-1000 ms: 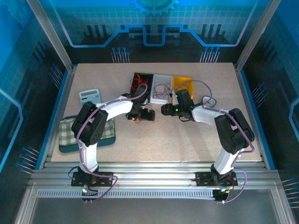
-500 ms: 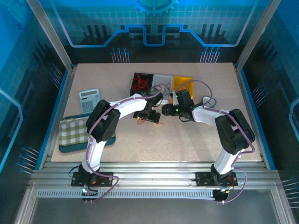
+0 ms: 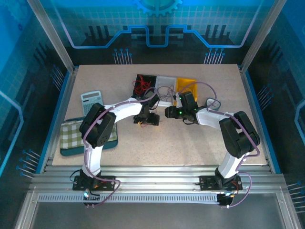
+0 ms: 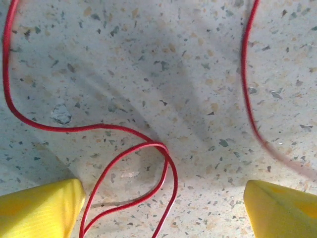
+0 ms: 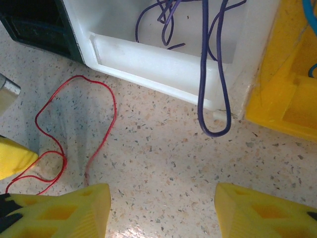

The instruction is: Untangle the cables

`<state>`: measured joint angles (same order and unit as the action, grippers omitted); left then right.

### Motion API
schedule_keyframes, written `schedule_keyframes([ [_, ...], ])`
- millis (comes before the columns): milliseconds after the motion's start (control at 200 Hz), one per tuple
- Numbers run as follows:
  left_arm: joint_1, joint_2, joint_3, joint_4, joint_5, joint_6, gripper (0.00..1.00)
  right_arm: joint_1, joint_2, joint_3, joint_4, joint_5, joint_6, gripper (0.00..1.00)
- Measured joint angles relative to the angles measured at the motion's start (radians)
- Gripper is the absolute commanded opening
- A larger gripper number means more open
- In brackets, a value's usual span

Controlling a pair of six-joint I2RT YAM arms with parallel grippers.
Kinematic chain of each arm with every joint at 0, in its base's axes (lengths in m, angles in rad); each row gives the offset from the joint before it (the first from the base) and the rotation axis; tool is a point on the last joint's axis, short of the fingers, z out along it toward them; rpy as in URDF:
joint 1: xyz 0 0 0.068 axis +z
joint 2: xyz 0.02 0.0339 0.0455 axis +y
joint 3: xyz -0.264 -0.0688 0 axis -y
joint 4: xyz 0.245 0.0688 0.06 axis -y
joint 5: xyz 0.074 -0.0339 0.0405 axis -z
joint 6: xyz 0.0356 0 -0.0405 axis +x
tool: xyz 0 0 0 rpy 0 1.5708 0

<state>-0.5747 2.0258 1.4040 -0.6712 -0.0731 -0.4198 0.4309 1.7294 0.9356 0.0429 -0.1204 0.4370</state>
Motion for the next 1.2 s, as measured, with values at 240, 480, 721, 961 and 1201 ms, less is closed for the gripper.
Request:
schedule_keyframes([
  [240,0.003,-0.007,-0.005,0.008,0.015,0.005,0.86,0.000,0.000,0.000,0.000,-0.007,-0.001,0.58],
  [480,0.008,-0.017,-0.012,0.021,0.045,0.023,0.88,0.000,0.001,0.003,-0.011,-0.009,-0.016,0.57],
  [721,0.010,-0.015,-0.004,0.019,0.071,0.030,0.88,0.000,0.042,0.044,-0.115,0.029,-0.058,0.55],
  [961,0.022,-0.015,-0.004,0.023,0.095,0.030,0.88,0.077,0.066,0.055,-0.211,0.079,-0.155,0.54],
  [1201,0.031,-0.006,0.012,0.014,0.119,0.030,0.88,0.126,0.045,0.017,-0.189,0.043,-0.237,0.54],
])
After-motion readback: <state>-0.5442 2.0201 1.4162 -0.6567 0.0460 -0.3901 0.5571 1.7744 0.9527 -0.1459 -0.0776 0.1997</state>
